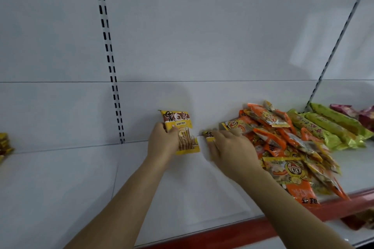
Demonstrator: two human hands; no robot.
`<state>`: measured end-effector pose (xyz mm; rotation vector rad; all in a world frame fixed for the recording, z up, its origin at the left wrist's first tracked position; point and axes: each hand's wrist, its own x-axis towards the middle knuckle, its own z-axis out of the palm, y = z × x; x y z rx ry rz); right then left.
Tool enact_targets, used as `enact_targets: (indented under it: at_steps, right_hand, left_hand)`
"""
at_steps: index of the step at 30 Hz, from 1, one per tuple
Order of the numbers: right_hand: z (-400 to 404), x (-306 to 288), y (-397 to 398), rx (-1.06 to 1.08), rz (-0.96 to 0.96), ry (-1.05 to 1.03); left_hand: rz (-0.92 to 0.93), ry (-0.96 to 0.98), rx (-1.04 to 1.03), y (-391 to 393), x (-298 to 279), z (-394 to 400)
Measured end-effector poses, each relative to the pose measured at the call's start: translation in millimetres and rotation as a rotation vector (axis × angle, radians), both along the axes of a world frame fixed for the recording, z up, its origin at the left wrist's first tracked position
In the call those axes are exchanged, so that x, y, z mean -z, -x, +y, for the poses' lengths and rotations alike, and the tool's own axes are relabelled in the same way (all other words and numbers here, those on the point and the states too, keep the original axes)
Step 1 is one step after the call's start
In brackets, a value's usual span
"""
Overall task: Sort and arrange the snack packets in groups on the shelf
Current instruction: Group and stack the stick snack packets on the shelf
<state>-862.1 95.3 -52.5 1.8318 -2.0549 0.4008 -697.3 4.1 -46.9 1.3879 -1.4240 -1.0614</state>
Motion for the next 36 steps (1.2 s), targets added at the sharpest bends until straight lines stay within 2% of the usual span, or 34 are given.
enact_targets:
  at_steps: [3, 5, 11, 14, 17, 19, 21, 25, 28, 30, 33, 36]
  right_hand:
    - [-9, -5, -8, 0.256, -0.014, -0.360]
    - [-12, -7, -17, 0.313, -0.024, -0.430]
    - [-11, -16, -37, 0.304, 0.039, -0.258]
    - [-4, -24, -47, 0.278, 0.002, -0.065]
    - [0, -24, -81, 0.040, 0.016, 0.266]
    - [1, -10, -110, -0.162, 0.001, 0.442]
    - [-2, 4, -131, -0.310, -0.050, 0.482]
    - [-7, 26, -161, -0.508, -0.137, 0.509]
    - [-4, 27, -187, -0.704, -0.201, 0.494]
    - [-1, 18, -208, -0.640, -0.322, 0.471]
    - [4, -11, -254, -0.378, -0.766, 0.196]
    - [5, -23, -309, -0.409, -1.033, -0.051]
  left_hand:
    - [0.037, 0.020, -0.037, -21, -3, -3]
    - [0.047, 0.033, -0.037, -32, -4, -2]
    - [0.032, 0.012, -0.061, -58, -1, 5]
    - [0.053, -0.002, -0.061, -63, 2, 11]
    - [0.147, 0.008, -0.066, -63, 1, 22]
    - [0.308, -0.017, -0.060, -65, -3, 34]
    - [0.425, -0.041, -0.061, -74, -6, 43]
    - [0.374, 0.039, -0.116, -110, -6, 52]
    - [0.431, 0.077, -0.180, -152, -6, 57]
    - [0.438, 0.114, -0.188, -183, -8, 64]
    - [0.414, 0.155, -0.206, -235, -12, 75]
    - [0.375, 0.169, -0.219, -291, -15, 85]
